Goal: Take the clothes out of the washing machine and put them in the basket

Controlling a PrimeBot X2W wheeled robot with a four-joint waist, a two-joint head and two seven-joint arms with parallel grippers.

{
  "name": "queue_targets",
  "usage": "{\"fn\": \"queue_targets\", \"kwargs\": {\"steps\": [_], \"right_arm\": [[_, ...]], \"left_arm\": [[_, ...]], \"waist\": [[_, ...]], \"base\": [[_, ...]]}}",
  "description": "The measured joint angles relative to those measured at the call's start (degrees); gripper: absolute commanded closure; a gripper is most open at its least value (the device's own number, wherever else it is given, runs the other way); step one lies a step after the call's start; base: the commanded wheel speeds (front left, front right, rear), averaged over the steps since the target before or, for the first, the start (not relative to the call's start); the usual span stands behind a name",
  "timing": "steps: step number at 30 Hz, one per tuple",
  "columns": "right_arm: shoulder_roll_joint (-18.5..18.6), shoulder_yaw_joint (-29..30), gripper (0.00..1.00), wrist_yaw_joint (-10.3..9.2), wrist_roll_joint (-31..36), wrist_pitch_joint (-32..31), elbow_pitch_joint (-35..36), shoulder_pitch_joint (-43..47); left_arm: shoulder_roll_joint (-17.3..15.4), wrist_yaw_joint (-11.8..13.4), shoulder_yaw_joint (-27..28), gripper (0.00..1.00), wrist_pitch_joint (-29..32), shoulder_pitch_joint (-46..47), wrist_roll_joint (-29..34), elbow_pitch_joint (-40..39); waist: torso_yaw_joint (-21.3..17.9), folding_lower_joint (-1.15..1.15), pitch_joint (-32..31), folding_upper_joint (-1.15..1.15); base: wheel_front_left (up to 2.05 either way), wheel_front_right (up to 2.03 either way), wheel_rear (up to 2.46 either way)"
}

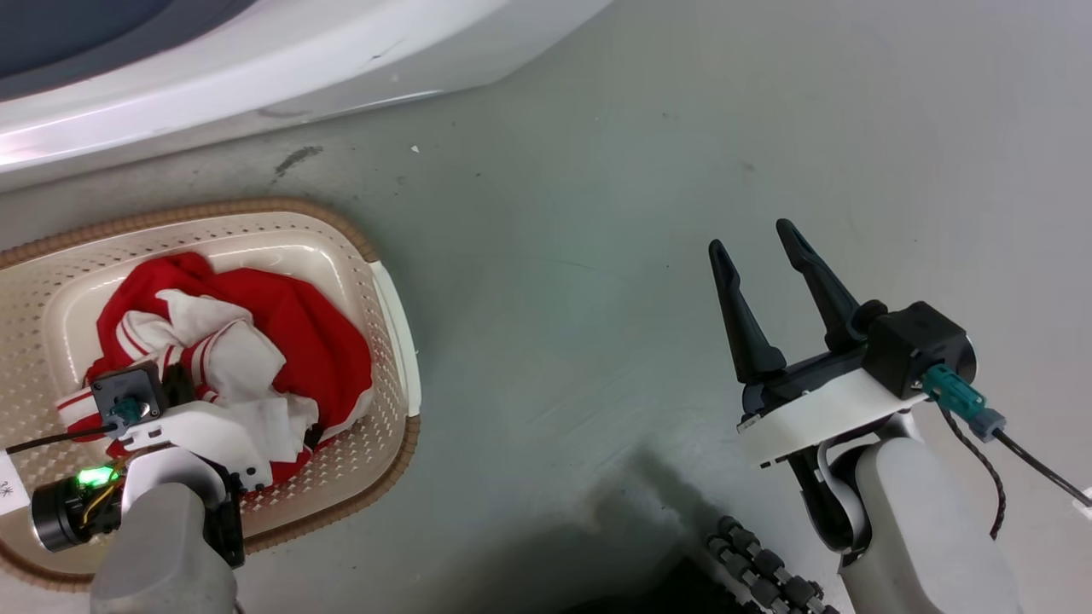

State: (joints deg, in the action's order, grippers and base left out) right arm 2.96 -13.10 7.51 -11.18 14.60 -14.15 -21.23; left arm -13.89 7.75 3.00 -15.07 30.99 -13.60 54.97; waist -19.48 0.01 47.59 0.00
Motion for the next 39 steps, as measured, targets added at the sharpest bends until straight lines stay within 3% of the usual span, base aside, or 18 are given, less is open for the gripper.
{"fn": "queue_targets", "kwargs": {"steps": [4,5,7,8,23,39], "right_arm": [[0.0,-0.6,0.0,0.01,-0.4,0.1,-1.2,-0.4],[0.0,-0.5,0.0,0.01,-0.4,0.2,-1.5,-0.6],[0.0,-0.2,0.0,0.01,-0.2,0.3,-2.1,-0.9],[0.0,0.1,0.0,0.01,0.1,0.3,-2.4,-0.9],[-0.1,6.4,0.0,0.01,6.4,-1.0,-2.6,5.1],[-0.1,11.4,0.0,0.01,10.6,-7.6,4.9,15.3]], "left_arm": [[0.3,-0.2,0.4,1.0,0.0,0.3,-0.2,3.0],[0.4,-0.2,0.5,0.89,0.0,0.4,-0.2,3.3],[1.0,-0.4,0.7,0.4,0.0,0.4,-0.3,3.9],[1.3,-0.5,0.9,0.0,0.0,0.3,-0.3,4.0],[7.6,-2.9,3.1,0.0,0.0,-7.2,1.5,-8.8],[10.4,-6.1,0.9,0.0,0.0,-15.6,8.4,-30.8]], "waist": [[-0.5,0.0,-0.2,0.0],[-0.4,0.0,-0.6,0.0],[-0.2,0.0,-1.7,0.0],[0.0,0.0,-2.4,0.0],[4.7,-0.01,-19.8,0.0],[10.7,-0.03,-36.2,0.0]], "base": [[0.0,0.0,0.0],[0.0,0.0,0.0],[0.0,0.0,0.0],[0.0,0.0,0.0],[0.0,0.0,0.0],[0.0,0.0,0.0]]}}
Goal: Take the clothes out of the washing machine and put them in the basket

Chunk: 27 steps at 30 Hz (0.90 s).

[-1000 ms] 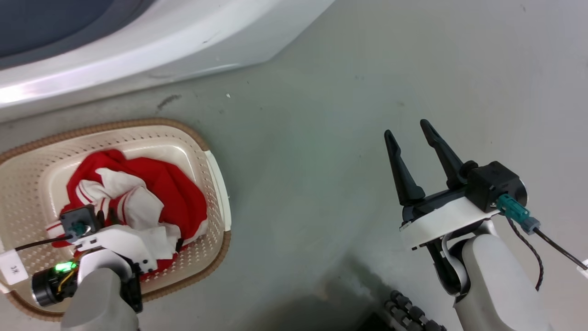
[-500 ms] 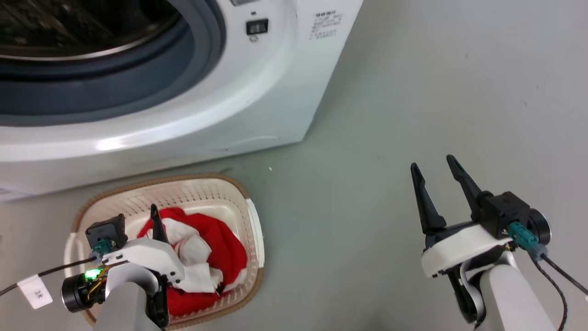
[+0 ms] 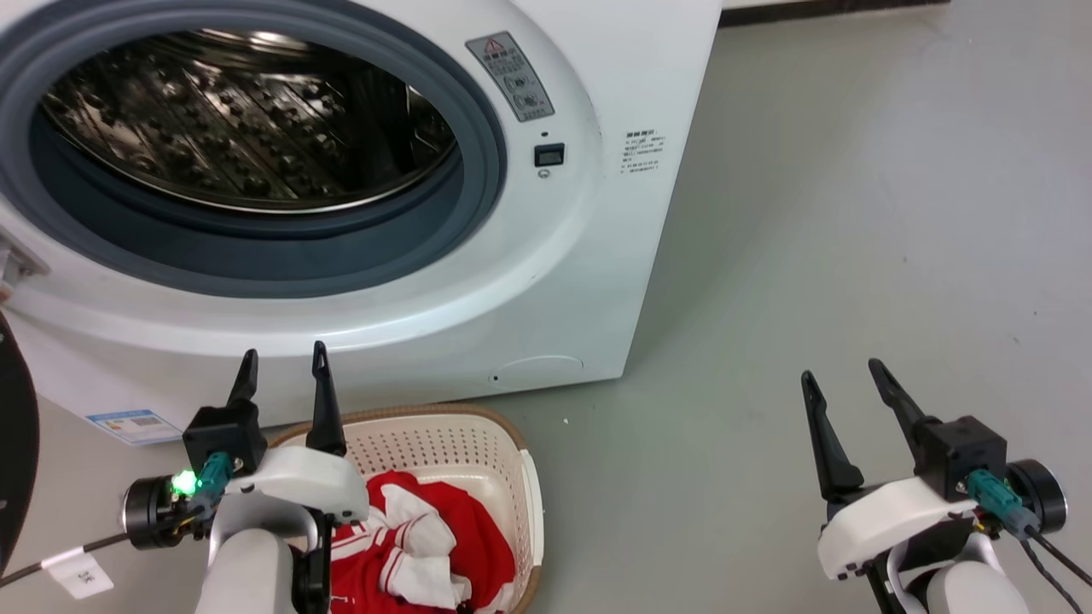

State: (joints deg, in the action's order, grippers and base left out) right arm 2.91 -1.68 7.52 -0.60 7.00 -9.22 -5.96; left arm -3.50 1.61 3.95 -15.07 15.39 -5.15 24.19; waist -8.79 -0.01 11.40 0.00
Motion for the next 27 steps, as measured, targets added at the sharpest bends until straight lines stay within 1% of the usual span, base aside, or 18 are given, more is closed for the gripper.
{"fn": "queue_targets", "kwargs": {"steps": [4,10,19,27], "right_arm": [[0.0,0.6,0.0,0.0,0.5,-0.6,1.2,1.9],[0.0,1.5,0.0,-0.01,2.1,-1.3,3.3,4.8],[0.0,1.1,0.0,0.0,2.6,-3.0,5.8,8.8],[0.0,0.7,0.0,0.0,2.7,-3.4,7.7,10.4]], "left_arm": [[0.0,0.0,-1.2,0.0,0.0,-2.9,1.7,-3.5],[-0.1,-0.1,-2.6,0.0,0.0,-7.3,2.7,-8.1],[-0.1,0.0,-4.9,0.0,4.3,-15.7,2.6,-17.3],[0.1,-0.1,-7.5,0.0,6.2,-18.7,1.9,-21.0]], "waist": [[0.6,0.0,-2.5,0.0],[1.5,0.0,-5.9,0.0],[3.4,0.0,-10.8,0.0],[4.6,0.0,-12.3,0.0]], "base": [[0.0,0.0,0.0],[0.0,0.0,0.0],[0.0,0.0,0.0],[0.0,0.0,0.0]]}}
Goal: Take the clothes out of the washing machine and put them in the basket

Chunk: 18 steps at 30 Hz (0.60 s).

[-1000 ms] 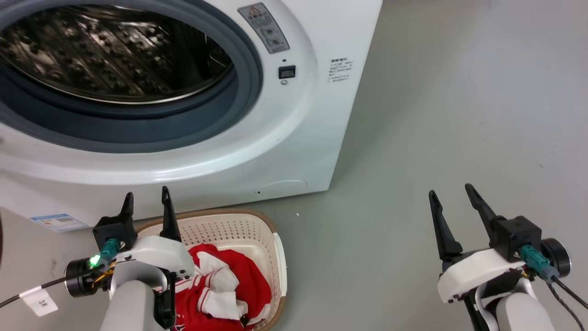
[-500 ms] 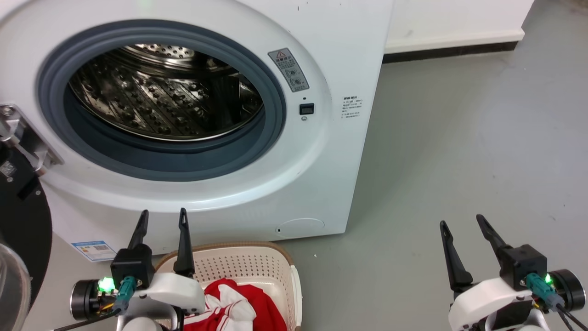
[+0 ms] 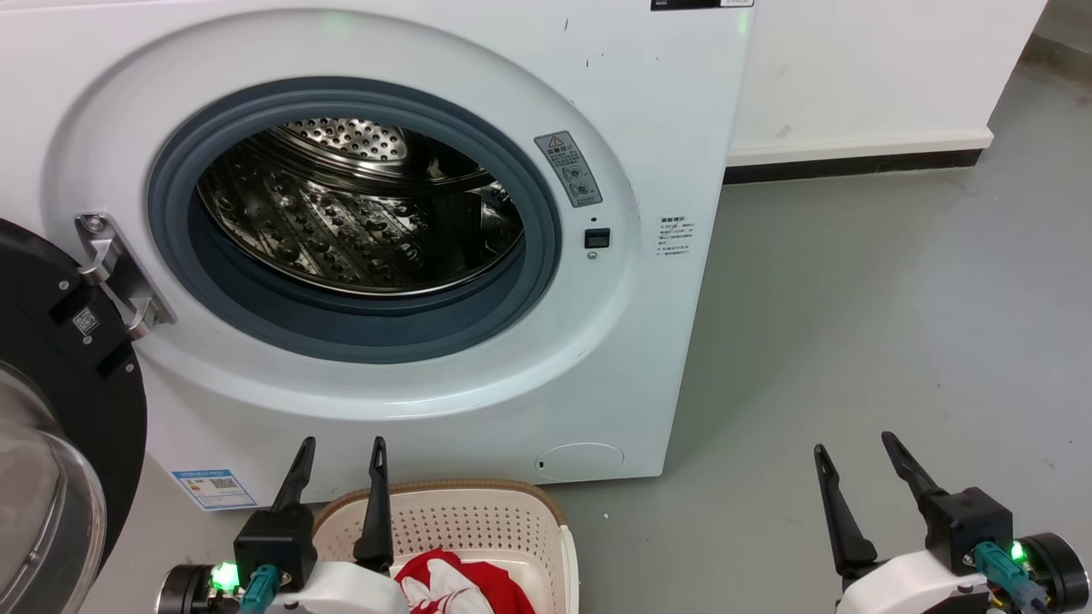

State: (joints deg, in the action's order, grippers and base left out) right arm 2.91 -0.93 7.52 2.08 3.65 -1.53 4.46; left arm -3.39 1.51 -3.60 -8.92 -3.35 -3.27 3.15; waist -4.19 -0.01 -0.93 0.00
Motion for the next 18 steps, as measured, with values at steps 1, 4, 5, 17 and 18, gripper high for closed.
{"fn": "queue_targets", "kwargs": {"steps": [1,4,5,17,18], "right_arm": [[0.0,0.0,0.0,0.0,0.0,0.0,0.1,0.3],[0.0,0.0,0.0,0.0,0.0,-0.2,0.4,0.4],[0.0,0.0,0.0,0.0,-0.1,-0.2,0.5,0.4],[0.0,-0.1,1.0,0.01,-0.3,-0.5,-0.5,0.6],[0.0,-0.2,1.0,0.01,-0.4,-0.5,-0.9,0.7]], "left_arm": [[0.0,0.0,-0.1,0.0,0.1,0.0,-0.1,-0.2],[0.0,0.0,-0.4,0.0,0.2,-0.2,-0.4,-0.8],[0.0,0.0,-0.4,0.0,0.3,-0.3,-0.4,-0.8],[0.0,0.5,-0.4,1.0,0.5,-0.8,-1.0,0.3],[0.1,0.5,-0.5,1.0,0.5,-1.1,-1.1,0.9]], "waist": [[0.1,0.0,-0.1,0.0],[0.2,0.0,-0.2,0.0],[0.2,0.0,-0.2,0.0],[0.5,0.01,0.2,0.0],[0.5,0.01,0.2,0.0]], "base": [[0.0,0.0,0.0],[0.0,0.0,0.0],[0.0,0.0,0.0],[0.0,0.0,0.0],[0.0,0.0,0.0]]}}
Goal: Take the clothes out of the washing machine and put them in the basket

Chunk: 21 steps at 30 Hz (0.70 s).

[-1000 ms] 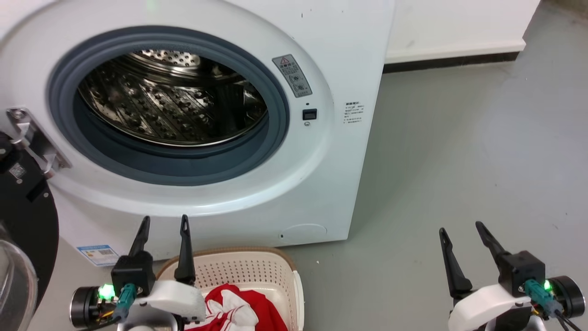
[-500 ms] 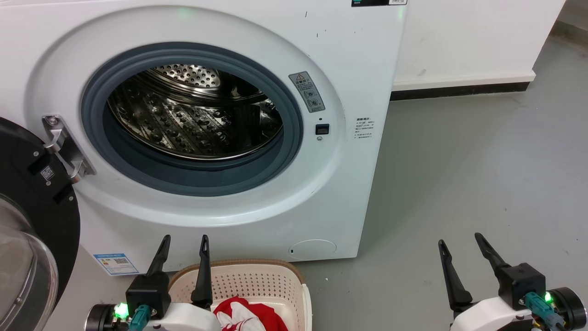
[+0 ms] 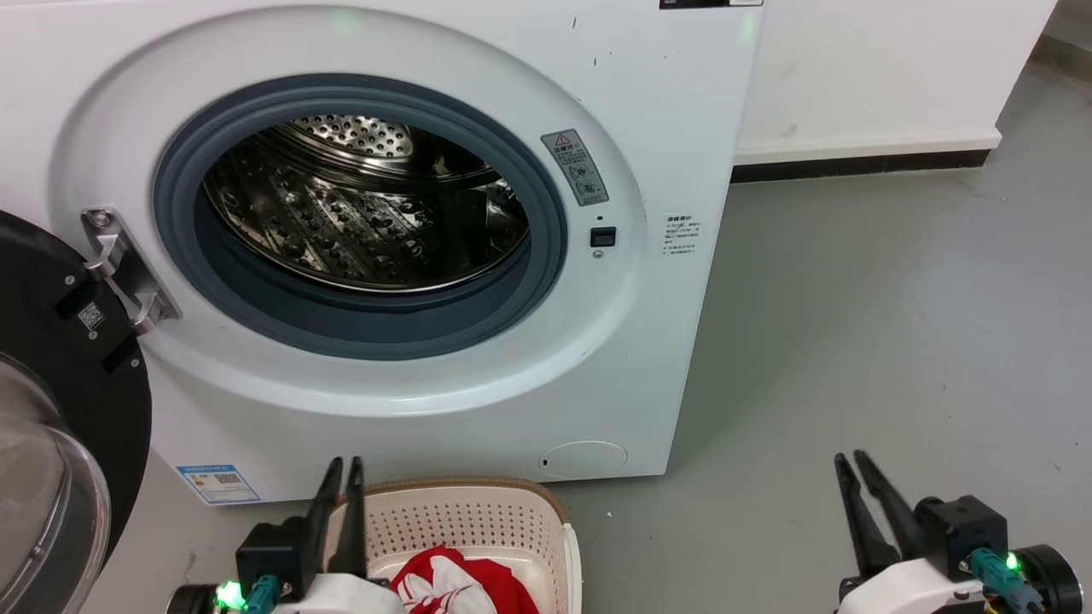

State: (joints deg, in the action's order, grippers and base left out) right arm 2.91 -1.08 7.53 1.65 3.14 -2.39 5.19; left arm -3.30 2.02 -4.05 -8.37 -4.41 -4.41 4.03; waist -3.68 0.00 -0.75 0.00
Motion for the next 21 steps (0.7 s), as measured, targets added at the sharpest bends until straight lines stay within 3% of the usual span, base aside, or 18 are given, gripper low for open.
{"fn": "queue_targets", "kwargs": {"steps": [21], "right_arm": [[0.9,0.2,1.0,0.0,-25.9,-1.2,-3.1,-1.7]], "left_arm": [[0.1,-2.4,2.7,1.0,3.8,1.6,-22.9,2.9]], "waist": [[0.6,0.0,0.2,0.0]], "base": [[0.0,0.0,0.0]]}}
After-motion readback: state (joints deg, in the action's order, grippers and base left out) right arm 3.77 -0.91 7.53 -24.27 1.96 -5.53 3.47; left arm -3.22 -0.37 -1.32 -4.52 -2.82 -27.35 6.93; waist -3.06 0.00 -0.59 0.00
